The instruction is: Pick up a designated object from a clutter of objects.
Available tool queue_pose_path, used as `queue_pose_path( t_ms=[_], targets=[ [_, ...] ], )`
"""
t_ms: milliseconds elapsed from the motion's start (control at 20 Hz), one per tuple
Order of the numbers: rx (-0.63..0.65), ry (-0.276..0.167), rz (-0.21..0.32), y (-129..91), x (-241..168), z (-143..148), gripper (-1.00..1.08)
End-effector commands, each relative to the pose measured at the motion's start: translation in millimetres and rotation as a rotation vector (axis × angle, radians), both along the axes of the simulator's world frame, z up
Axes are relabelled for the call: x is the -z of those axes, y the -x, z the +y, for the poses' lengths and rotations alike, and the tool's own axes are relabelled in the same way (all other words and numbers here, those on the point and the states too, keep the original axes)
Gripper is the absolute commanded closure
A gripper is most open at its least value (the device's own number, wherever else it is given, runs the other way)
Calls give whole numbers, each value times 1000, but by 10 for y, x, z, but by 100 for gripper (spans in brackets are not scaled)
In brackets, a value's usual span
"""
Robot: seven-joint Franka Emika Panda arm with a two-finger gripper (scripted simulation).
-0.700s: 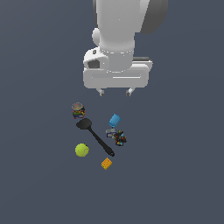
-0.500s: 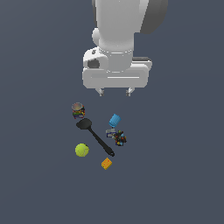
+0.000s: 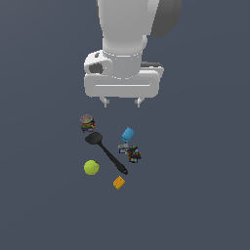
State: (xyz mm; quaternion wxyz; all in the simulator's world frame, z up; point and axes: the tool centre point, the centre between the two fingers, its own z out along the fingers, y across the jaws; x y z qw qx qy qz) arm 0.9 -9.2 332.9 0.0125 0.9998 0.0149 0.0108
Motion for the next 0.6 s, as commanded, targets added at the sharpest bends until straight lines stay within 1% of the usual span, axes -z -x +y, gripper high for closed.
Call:
queue_pose_path(
  t_ms=[0,250,550],
  targets=[
    [3,0,1,1,23,8,-92],
    [36,-3,1,4,174,21,-92],
    [114,-9,2,33,524,59,-92]
  ],
)
